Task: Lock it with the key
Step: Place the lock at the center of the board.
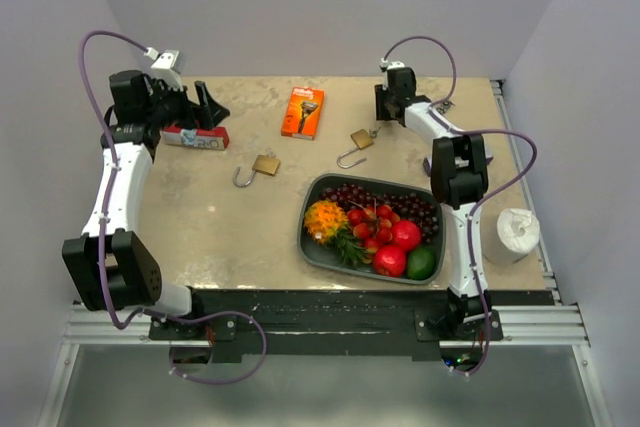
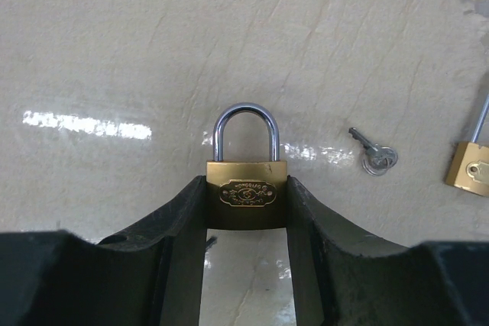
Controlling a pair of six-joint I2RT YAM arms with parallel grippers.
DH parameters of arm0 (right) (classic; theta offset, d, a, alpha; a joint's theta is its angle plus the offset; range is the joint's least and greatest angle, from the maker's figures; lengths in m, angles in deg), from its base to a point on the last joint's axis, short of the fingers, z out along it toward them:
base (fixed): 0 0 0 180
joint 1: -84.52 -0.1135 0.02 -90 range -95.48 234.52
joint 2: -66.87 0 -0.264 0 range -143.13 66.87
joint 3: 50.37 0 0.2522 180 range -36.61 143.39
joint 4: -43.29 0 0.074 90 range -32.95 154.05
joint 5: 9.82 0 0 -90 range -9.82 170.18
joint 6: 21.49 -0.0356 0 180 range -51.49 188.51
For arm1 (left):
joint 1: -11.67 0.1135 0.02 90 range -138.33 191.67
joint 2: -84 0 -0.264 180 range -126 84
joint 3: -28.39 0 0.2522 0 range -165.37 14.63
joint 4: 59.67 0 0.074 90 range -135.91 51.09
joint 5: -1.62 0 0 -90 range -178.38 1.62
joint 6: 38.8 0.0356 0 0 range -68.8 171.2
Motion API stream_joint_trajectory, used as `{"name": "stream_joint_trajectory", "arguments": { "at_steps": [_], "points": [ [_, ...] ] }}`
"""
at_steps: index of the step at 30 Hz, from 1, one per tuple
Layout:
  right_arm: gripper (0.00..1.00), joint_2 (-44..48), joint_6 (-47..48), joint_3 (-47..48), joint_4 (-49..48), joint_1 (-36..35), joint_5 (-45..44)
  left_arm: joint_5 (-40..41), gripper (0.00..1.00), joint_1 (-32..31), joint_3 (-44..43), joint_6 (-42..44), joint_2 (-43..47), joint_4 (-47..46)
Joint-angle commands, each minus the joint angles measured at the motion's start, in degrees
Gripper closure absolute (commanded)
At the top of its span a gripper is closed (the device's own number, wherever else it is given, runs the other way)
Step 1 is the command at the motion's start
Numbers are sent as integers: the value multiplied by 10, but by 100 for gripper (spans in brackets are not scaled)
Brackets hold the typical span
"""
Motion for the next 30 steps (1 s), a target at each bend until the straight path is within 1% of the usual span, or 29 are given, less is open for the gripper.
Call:
{"name": "stream_joint_trajectory", "arguments": {
  "at_steps": [1,4,5,6,7,10,13,22,25,28,30],
  "points": [
    [95,-1,-19,30,-33,3,-27,-9,1,1,6,-10,-3,-7],
    [91,-1,-20,33,-33,4,-23,-9,0,1,3,-10,-8,-5],
    [88,-2,-21,33,-33,4,-25,-10,1,0,2,-10,-10,-4],
    [82,-3,-25,36,-33,4,-29,-12,0,0,0,-10,-12,-3],
    [81,-5,-27,38,-27,3,-31,-13,1,0,0,-12,-13,-4],
    [80,-5,-34,39,-19,4,-39,-13,0,1,-3,-13,-17,-1],
    [80,-3,-40,36,-16,4,-46,-12,0,0,-3,-12,-16,0],
    [79,-12,-42,47,-2,4,-42,-10,1,1,6,-12,-14,2],
    [74,-17,-42,57,4,5,-37,-9,0,0,11,-13,-12,0],
    [73,-32,-40,75,18,4,-30,-7,0,1,12,-14,-11,-2],
    [74,-43,-38,105,34,4,-27,-7,1,0,12,-14,-11,-3]
  ]
}}
